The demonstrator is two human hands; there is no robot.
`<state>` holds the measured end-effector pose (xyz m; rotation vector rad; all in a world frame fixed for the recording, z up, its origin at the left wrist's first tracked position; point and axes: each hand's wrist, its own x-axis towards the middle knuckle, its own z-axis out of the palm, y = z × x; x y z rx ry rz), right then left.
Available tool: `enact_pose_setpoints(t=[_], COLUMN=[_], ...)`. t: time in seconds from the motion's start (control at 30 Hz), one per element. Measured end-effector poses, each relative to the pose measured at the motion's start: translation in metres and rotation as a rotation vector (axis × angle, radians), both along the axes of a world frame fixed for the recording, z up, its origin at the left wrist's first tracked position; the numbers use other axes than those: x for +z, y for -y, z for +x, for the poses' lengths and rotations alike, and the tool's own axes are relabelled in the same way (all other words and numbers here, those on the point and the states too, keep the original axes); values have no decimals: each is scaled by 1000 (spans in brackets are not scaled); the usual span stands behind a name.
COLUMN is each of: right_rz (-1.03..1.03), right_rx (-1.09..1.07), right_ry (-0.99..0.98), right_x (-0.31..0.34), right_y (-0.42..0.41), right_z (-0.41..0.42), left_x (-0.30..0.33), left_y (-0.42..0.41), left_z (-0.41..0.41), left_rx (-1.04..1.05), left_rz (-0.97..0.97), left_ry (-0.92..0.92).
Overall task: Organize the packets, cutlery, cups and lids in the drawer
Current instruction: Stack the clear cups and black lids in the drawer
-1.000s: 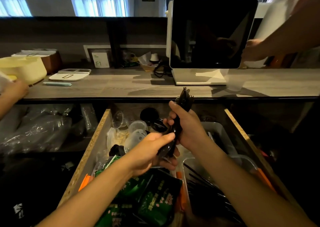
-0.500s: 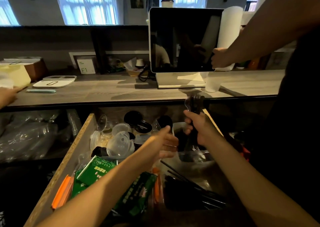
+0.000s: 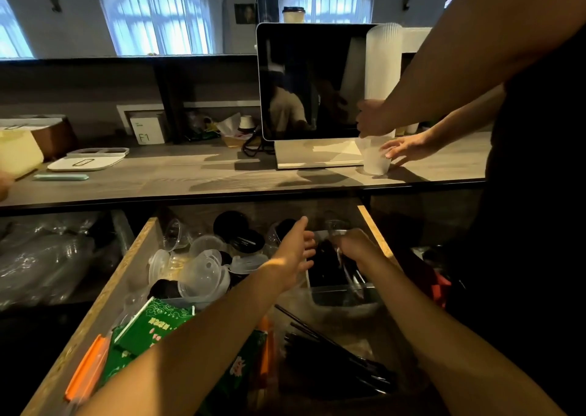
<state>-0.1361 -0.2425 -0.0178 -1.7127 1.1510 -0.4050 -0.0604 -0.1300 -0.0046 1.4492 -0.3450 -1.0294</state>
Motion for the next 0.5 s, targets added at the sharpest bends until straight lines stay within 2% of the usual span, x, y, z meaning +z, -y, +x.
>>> enact_pose_setpoints(t=[0.13,0.23,0.3,0.5], right_rz=[-7,142,220,220], right_rx=[23,99,127,148], right_ry=[159,411,508,430], right_x=[13,23,29,24], right_y=[-20,-40,-52,-68], right_z=[13,28,40,82], left_x=[5,16,22,27], left_y=[-2,-14,-27,-78], left_z=[15,31,47,102], left_rx=[48,105,141,180], left_rz=[-4,-12,-41,-23], left_ry=[41,121,211,325])
